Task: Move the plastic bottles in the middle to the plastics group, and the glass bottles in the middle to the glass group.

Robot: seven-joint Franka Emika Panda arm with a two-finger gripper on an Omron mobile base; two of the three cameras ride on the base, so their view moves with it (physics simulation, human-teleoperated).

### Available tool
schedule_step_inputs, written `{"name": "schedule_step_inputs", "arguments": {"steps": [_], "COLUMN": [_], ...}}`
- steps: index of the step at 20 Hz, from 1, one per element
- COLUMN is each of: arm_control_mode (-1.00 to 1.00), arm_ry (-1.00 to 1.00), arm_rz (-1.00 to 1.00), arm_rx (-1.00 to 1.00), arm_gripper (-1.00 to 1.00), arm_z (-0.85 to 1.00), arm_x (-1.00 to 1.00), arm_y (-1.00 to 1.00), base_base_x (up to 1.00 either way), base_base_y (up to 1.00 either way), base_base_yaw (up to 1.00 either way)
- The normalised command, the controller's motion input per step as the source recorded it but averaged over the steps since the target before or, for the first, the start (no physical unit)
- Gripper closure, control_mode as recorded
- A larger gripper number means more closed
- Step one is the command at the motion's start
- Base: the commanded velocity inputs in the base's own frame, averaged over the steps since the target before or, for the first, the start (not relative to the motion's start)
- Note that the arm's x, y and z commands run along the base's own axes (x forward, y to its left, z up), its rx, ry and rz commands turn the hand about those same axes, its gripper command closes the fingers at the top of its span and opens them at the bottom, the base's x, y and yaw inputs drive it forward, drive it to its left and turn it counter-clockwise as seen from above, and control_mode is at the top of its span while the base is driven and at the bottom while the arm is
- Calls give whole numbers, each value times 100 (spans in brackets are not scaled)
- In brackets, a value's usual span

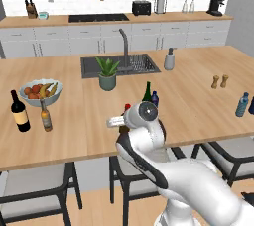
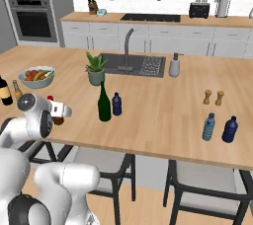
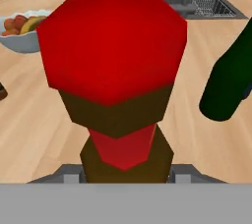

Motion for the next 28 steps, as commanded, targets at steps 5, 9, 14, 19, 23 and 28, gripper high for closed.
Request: {"name": "schedule_step_inputs", "arguments": {"steps": [5, 9, 14, 19, 23, 28], "arm_control_mode": [-100, -100, -100, -100, -100, -100], "arm_ry": [0, 0, 10, 14, 0, 0], "arm_rz": [1, 3, 10, 20, 19, 18], "arm_rx": [7, 7, 2, 0, 0, -1], "arm_gripper": [100, 100, 100, 100, 100, 100], "arm_z": [18, 3, 10, 7, 0, 0], "arm_x": [85, 83, 20, 0, 0, 0], "arm_y": [28, 13, 43, 55, 47, 42], "base_base_x": [0, 0, 0, 0, 0, 0], "base_base_y": [0, 0, 0, 0, 0, 0], "base_base_yaw": [0, 0, 0, 0, 0, 0]}}
